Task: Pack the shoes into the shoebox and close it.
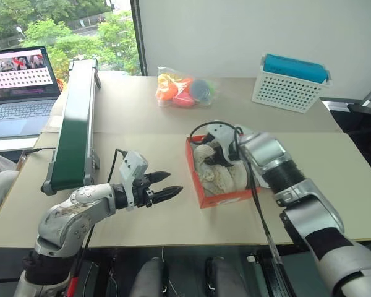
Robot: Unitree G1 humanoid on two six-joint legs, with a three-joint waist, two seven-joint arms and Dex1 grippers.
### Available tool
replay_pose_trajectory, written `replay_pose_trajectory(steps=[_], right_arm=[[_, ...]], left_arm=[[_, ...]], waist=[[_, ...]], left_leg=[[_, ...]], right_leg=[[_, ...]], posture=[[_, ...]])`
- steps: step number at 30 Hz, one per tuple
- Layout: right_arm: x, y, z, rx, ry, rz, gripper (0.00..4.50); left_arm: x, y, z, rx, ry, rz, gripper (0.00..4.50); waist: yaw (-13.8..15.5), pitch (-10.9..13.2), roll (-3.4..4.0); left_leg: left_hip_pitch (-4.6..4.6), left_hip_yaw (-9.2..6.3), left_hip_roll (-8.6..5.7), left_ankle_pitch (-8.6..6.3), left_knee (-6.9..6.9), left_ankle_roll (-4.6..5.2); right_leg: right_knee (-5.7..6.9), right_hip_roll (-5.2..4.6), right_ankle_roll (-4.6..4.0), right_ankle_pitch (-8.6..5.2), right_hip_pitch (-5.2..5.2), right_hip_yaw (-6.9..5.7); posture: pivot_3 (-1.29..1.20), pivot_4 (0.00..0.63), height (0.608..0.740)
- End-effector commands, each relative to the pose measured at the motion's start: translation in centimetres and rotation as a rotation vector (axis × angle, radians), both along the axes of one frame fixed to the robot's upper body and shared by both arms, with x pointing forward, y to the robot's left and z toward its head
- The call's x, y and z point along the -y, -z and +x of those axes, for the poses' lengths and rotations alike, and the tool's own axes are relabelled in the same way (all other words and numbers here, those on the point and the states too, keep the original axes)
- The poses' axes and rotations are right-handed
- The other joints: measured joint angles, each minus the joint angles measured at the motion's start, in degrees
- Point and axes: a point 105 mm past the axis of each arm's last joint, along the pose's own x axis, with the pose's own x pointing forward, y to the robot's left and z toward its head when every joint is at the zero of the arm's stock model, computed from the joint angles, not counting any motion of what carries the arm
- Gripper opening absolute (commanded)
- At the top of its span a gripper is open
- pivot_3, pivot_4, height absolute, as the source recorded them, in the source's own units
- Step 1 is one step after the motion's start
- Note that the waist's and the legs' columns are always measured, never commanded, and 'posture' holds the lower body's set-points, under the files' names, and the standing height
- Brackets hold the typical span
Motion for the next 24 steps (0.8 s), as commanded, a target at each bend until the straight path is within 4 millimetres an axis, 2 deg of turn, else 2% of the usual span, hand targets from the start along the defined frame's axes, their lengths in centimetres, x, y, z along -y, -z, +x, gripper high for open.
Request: replay_pose_trajectory(steps=[1,4,6,9,12,15,20,21,24], right_arm=[[0.2,2.5,-0.3,-0.041,0.061,0.002,1.83],[0.5,3.8,-0.4,-0.068,0.128,0.035,1.83],[0.9,3.8,-0.1,-0.054,0.154,0.029,1.83],[1.3,2.8,0.5,-0.048,0.211,0.113,1.83],[2.5,1.4,1.1,-0.009,0.255,0.138,1.83],[2.8,0.0,1.4,0.013,0.291,0.23,2.51],[2.1,-2.3,0.9,0.017,0.252,0.305,4.27],[1.9,-2.8,0.7,0.015,0.239,0.327,4.48],[1.7,-5.3,-0.1,0.023,0.21,0.412,4.48]], left_arm=[[0.1,-1.1,-0.2,0.054,0.007,0.005,3.42],[0.1,-1.1,-0.1,0.055,0.004,0.007,3.42],[0.0,-1.1,-0.1,0.054,0.002,0.009,3.42],[0.0,-1.0,-0.1,0.054,0.002,0.014,3.42],[0.1,-1.0,-0.2,0.061,0.012,0.021,3.42],[0.2,-1.0,-0.1,0.069,0.02,0.027,3.47],[0.3,-0.9,0.0,0.071,0.027,0.028,3.47],[0.3,-0.8,0.0,0.071,0.027,0.029,3.47],[0.3,-0.6,0.1,0.072,0.03,0.036,3.47]], waist=[[0.0,0.0,0.0],[0.0,-0.1,-0.02],[-0.1,-0.1,-0.1],[-0.1,-0.1,-0.1],[-0.1,-0.1,-0.07],[-0.1,-0.1,-0.06],[-0.1,0.0,0.03],[-0.1,0.0,0.06],[0.0,0.0,0.08]], left_leg=[[0.02,-0.01,0.0,0.0,0.0,-0.01],[0.07,-0.01,0.01,0.0,-0.01,-0.01],[0.13,-0.02,0.0,0.0,-0.01,-0.01],[0.6,-0.02,0.01,-0.02,-0.04,0.01],[0.97,-0.09,0.02,-0.06,-0.14,0.02],[0.92,-0.08,0.01,-0.06,-0.15,0.03],[0.81,-0.07,0.0,-0.06,-0.15,0.03],[0.8,-0.07,0.0,-0.06,-0.15,0.03],[0.78,-0.08,0.0,-0.07,-0.15,0.04]], right_leg=[[0.0,0.0,0.0,0.0,0.02,0.0],[0.01,0.01,0.0,0.0,0.05,0.0],[0.0,0.01,0.0,0.0,0.13,-0.02],[-0.07,0.01,-0.01,-0.01,0.64,-0.03],[-0.14,0.01,0.02,-0.1,0.98,-0.1],[-0.14,0.01,0.01,-0.09,0.93,-0.07],[-0.14,0.01,0.01,-0.09,0.84,-0.07],[-0.13,0.01,0.01,-0.09,0.83,-0.07],[-0.14,0.01,0.01,-0.09,0.82,-0.07]], posture=[[0.0,0.15,0.699],[0.0,0.15,0.699],[0.0,0.15,0.699],[0.0,0.15,0.699],[0.0,0.15,0.699],[0.0,0.15,0.699],[0.0,0.15,0.699],[0.0,0.15,0.699],[0.0,0.15,0.699]])
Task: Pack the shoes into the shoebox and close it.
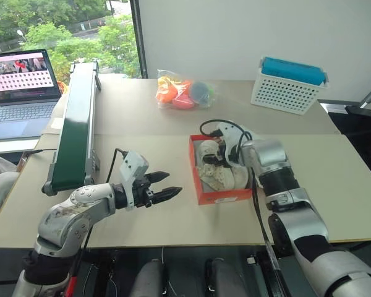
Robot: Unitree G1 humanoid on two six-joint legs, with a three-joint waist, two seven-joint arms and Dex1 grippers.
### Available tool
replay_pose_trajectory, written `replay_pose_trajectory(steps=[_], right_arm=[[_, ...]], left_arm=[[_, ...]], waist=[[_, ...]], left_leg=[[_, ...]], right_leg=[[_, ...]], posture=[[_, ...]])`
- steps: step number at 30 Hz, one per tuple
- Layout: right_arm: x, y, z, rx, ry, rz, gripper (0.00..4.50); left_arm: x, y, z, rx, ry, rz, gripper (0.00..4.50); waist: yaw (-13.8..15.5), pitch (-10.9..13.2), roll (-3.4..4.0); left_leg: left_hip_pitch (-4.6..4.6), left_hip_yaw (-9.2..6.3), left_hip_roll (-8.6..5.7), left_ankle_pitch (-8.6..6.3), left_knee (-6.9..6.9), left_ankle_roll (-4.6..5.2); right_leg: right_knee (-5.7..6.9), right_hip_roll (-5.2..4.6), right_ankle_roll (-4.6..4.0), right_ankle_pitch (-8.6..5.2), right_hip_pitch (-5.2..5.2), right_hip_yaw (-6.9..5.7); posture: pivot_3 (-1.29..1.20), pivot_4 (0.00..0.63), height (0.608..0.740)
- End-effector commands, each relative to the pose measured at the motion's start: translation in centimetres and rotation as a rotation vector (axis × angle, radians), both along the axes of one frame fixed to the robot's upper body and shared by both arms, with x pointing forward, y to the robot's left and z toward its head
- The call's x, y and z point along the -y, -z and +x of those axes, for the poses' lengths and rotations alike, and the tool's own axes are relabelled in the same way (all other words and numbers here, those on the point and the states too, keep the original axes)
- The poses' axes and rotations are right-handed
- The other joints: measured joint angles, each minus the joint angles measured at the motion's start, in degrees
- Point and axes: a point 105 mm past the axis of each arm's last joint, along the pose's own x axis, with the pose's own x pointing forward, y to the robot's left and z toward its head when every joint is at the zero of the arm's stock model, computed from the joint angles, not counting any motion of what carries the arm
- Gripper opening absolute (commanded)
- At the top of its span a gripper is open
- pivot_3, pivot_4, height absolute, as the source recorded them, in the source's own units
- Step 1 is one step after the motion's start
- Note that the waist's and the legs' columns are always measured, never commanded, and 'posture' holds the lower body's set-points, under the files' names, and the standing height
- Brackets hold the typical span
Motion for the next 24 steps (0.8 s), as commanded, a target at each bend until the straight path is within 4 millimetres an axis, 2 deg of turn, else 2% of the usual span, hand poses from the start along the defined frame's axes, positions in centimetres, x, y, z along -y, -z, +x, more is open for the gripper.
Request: replay_pose_trajectory(steps=[1,6,9,11,12,14,16,17,18,20,23,24], right_arm=[[0.0,-4.6,-0.7,0.086,-0.036,0.103,4.48],[2.2,-9.5,-2.5,0.19,-0.034,0.159,4.48],[4.2,-11.1,-4.0,0.24,-0.03,0.194,4.48],[5.2,-11.5,-5.0,0.265,-0.041,0.198,3.93],[6.0,-11.4,-5.7,0.272,-0.035,0.196,3.86],[8.1,-10.4,-7.6,0.259,-0.016,0.167,3.16],[9.3,-9.5,-8.8,0.237,0.001,0.134,2.34],[10.6,-8.2,-9.8,0.202,0.026,0.077,2.19],[11.4,-7.2,-10.7,0.168,0.042,0.033,1.67],[13.1,-5.0,-12.8,0.085,0.069,-0.062,1.11],[14.0,-3.3,-14.7,0.008,0.069,-0.16,0.04],[14.0,-3.0,-15.1,-0.008,0.067,-0.165,0.04]], left_arm=[[0.3,-0.8,0.0,0.053,0.026,0.002,3.47],[0.4,-0.8,0.2,0.057,0.032,0.004,3.47],[0.6,-0.8,0.2,0.061,0.048,0.008,3.47],[0.8,-0.8,0.1,0.067,0.063,0.013,3.47],[0.9,-0.7,0.1,0.066,0.069,0.012,3.47],[1.2,-0.8,0.3,0.072,0.089,0.012,3.47],[1.5,-0.8,0.4,0.074,0.099,0.01,3.47],[1.6,-0.8,0.5,0.074,0.107,0.009,3.47],[1.7,-0.8,0.6,0.074,0.114,0.008,3.47],[2.0,-0.7,0.7,0.071,0.13,0.006,3.47],[2.3,-0.6,0.8,0.07,0.151,0.005,3.47],[2.4,-0.6,0.8,0.069,0.157,0.005,3.47]], waist=[[0.0,0.0,0.0],[0.1,0.1,0.06],[0.3,0.1,0.06],[0.4,0.1,0.07],[0.4,0.1,0.07],[0.7,0.1,0.06],[1.2,0.1,0.05],[1.3,0.1,0.09],[1.4,0.1,0.11],[1.6,0.1,0.11],[1.4,0.1,0.12],[1.1,0.1,0.12]], left_leg=[[0.0,0.0,0.0,-0.01,0.0,0.01],[-0.15,-0.02,0.0,-0.02,0.0,0.02],[-0.18,-0.02,0.0,-0.03,0.0,0.04],[-0.19,-0.03,0.0,-0.03,0.0,0.05],[-0.19,-0.04,0.0,-0.04,0.0,0.06],[-0.18,-0.05,0.01,-0.05,0.0,0.08],[-0.19,-0.08,0.01,-0.07,0.01,0.11],[-0.19,-0.05,0.0,-0.08,0.01,0.12],[-0.21,-0.02,0.0,-0.08,0.01,0.13],[-0.22,-0.05,0.0,-0.09,0.01,0.14],[-0.23,-0.03,0.0,-0.1,0.02,0.16],[-0.22,-0.02,0.02,-0.1,0.02,0.16]], right_leg=[[-0.01,0.0,0.0,0.0,0.0,0.0],[-0.04,-0.01,0.01,0.0,-0.1,-0.03],[-0.08,-0.01,0.01,0.0,-0.11,-0.06],[-0.13,-0.02,0.02,-0.01,-0.1,-0.08],[-0.14,-0.02,0.02,-0.01,-0.08,-0.09],[-0.17,-0.02,0.03,-0.01,-0.05,-0.11],[-0.23,-0.03,0.06,-0.03,-0.01,-0.14],[-0.23,-0.06,0.06,-0.04,-0.01,-0.12],[-0.25,-0.08,0.08,-0.05,-0.03,-0.08],[-0.29,-0.09,0.18,-0.12,0.0,-0.11],[-0.32,-0.1,0.26,-0.16,-0.01,-0.06],[-0.33,-0.09,0.32,-0.2,-0.01,-0.02]], posture=[[0.0,0.15,0.699],[0.0,0.15,0.699],[0.0,0.15,0.699],[0.0,0.15,0.699],[0.0,0.15,0.699],[0.0,0.15,0.699],[0.0,0.15,0.699],[0.0,0.15,0.699],[0.0,0.15,0.699],[0.0,0.15,0.699],[0.0,0.15,0.699],[0.0,0.15,0.699]])
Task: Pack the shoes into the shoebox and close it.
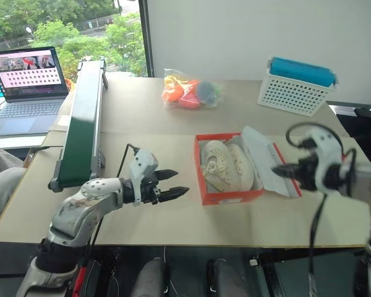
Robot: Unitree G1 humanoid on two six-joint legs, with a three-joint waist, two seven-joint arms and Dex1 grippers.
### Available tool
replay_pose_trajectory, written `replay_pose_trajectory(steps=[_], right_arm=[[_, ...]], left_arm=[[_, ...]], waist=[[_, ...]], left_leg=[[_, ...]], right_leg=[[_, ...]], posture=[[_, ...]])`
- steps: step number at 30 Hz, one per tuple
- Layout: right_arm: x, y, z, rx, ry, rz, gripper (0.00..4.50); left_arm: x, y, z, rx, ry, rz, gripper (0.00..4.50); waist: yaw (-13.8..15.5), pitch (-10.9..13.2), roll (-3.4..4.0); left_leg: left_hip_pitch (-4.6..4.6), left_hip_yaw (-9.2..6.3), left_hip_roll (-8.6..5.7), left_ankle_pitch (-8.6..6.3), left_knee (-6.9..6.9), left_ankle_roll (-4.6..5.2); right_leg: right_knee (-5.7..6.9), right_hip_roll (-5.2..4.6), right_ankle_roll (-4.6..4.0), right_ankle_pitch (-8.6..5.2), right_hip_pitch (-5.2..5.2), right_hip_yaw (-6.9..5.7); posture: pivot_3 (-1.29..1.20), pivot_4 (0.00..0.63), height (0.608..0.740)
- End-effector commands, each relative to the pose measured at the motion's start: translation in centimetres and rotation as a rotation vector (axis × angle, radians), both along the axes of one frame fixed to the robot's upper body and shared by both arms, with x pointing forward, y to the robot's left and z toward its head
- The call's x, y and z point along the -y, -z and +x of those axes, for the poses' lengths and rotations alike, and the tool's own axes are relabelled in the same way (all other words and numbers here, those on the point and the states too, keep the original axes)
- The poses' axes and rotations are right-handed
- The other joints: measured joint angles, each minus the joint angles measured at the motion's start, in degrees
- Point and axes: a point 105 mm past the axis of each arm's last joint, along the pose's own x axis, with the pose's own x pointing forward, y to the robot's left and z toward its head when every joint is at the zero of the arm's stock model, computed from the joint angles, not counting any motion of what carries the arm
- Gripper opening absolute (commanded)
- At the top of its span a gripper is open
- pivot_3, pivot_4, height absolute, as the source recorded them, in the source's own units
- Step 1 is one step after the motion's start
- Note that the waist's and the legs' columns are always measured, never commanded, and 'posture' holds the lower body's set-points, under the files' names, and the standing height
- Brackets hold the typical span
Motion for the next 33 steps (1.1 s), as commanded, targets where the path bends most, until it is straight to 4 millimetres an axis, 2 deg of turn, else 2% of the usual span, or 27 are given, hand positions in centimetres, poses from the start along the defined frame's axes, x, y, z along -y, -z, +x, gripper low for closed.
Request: replay_pose_trajectory(steps=[1,4,9,11,21,28,33], right_arm=[[-0.2,-0.6,-1.2,0.018,-0.031,-0.047,0.04],[0.3,0.8,-1.3,-0.022,0.023,-0.033,0.04],[2.5,3.9,0.3,-0.056,0.298,0.122,0.04],[3.5,4.8,0.5,-0.071,0.391,0.155,0.04],[5.4,6.0,2.3,-0.089,0.647,0.349,0.04],[5.2,7.6,4.8,-0.209,0.866,0.546,0.04],[6.1,8.5,5.4,-0.286,1.012,0.623,0.04]], left_arm=[[0.7,-1.0,0.0,0.048,0.049,-0.017,3.47],[0.9,-1.0,0.1,0.045,0.064,-0.016,3.47],[1.2,-1.0,0.2,0.045,0.077,-0.016,3.47],[1.2,-1.1,0.2,0.046,0.079,-0.015,3.47],[1.1,-1.1,0.4,0.048,0.073,-0.012,3.47],[1.2,-1.2,0.6,0.052,0.074,-0.016,3.47],[1.4,-1.3,0.5,0.056,0.078,-0.018,3.47]], waist=[[-0.5,0.0,-0.01],[-0.4,0.0,-0.01],[0.1,0.0,-0.02],[0.2,0.0,-0.01],[-0.1,0.0,0.0],[-0.3,0.0,0.03],[-0.3,0.0,0.06]], left_leg=[[0.04,0.03,0.04,0.0,0.0,0.0],[0.11,-0.02,0.07,0.0,0.0,0.0],[-0.01,-0.03,0.03,-0.01,0.0,0.01],[-0.05,0.0,0.0,-0.03,0.01,0.05],[-0.01,0.0,-0.01,-0.04,0.02,0.08],[-0.01,0.03,-0.02,-0.03,0.02,0.08],[-0.02,0.04,-0.04,-0.03,0.02,0.08]], right_leg=[[-0.01,0.03,0.13,-0.08,0.0,0.04],[0.01,0.07,0.17,-0.13,0.05,0.04],[-0.12,0.05,0.13,-0.11,0.03,0.03],[-0.13,0.02,-0.17,0.08,0.02,0.04],[-0.06,0.05,-0.07,0.02,0.04,0.03],[0.02,0.07,-0.16,0.08,0.02,0.07],[0.05,0.07,-0.15,0.07,0.0,0.07]], posture=[[0.0,0.15,0.699],[0.0,0.15,0.699],[0.0,0.15,0.699],[0.0,0.15,0.699],[0.0,0.15,0.699],[0.0,0.15,0.699],[0.0,0.15,0.699]])
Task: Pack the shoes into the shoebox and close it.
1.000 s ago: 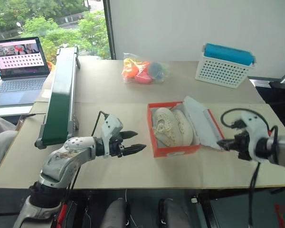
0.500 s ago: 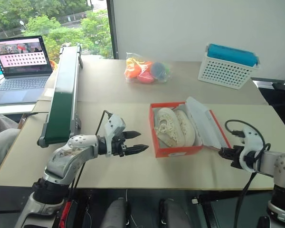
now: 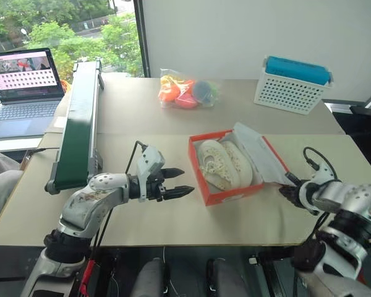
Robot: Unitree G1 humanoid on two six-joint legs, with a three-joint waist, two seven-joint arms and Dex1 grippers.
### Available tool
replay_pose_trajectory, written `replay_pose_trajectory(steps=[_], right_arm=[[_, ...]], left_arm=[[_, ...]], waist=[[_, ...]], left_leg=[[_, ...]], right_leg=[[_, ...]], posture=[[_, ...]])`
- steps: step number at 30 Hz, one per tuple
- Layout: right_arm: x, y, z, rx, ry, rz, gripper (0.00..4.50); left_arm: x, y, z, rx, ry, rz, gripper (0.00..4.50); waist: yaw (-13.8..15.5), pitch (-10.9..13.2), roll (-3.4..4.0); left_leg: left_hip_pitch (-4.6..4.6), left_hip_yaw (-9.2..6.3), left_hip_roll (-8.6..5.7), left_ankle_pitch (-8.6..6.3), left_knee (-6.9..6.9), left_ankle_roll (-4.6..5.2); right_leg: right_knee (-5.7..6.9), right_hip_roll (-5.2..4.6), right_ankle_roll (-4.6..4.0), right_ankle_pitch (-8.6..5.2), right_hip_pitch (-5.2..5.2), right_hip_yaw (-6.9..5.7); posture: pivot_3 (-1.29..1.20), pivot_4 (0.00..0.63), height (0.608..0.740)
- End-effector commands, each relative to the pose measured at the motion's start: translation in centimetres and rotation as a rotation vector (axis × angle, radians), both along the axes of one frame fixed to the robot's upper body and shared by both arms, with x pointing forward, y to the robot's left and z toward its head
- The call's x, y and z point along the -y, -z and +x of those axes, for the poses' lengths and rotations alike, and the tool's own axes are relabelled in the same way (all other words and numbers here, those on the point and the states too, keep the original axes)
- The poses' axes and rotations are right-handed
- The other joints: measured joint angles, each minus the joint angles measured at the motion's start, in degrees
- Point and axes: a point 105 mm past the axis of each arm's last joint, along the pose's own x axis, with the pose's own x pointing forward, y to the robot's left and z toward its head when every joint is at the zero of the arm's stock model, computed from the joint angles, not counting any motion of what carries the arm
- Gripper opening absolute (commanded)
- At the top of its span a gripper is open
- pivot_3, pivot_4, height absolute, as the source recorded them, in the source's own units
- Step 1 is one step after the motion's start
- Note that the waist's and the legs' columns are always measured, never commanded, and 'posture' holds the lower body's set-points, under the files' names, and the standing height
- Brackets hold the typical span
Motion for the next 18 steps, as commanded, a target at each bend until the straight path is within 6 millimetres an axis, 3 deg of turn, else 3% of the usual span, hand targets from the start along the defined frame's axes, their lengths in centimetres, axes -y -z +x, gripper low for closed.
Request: replay_pose_trajectory(steps=[1,5,8,18], right_arm=[[1.6,0.1,0.1,-0.009,0.113,0.023,0.04],[2.2,0.7,1.2,0.048,0.217,0.08,0.04],[2.0,-0.1,2.4,0.146,0.293,0.15,0.04],[1.7,-5.3,6.2,0.564,0.465,0.31,0.04]], left_arm=[[0.2,-1.0,0.0,0.044,0.015,-0.012,3.47],[0.1,-1.0,0.0,0.05,0.012,-0.009,3.47],[-0.1,-1.2,0.1,0.058,0.007,-0.004,3.47],[-0.4,-1.5,0.3,0.073,0.01,0.016,3.47]], waist=[[0.1,0.0,0.0],[0.0,0.0,0.0],[-0.4,0.0,0.01],[-1.3,0.1,0.25]], left_leg=[[0.0,-0.01,-0.01,0.0,0.0,0.0],[-0.01,0.01,-0.04,0.0,0.0,0.0],[0.05,0.0,-0.02,0.01,0.01,0.0],[0.07,0.01,0.02,0.01,-0.04,-0.01]], right_leg=[[0.0,0.0,0.01,-0.01,0.0,-0.02],[-0.02,-0.02,0.02,-0.01,0.02,0.01],[-0.01,-0.01,0.05,-0.02,0.07,0.01],[0.08,0.04,0.03,-0.02,0.0,0.07]], posture=[[0.0,0.15,0.699],[0.0,0.15,0.699],[0.0,0.15,0.699],[0.0,0.15,0.699]])
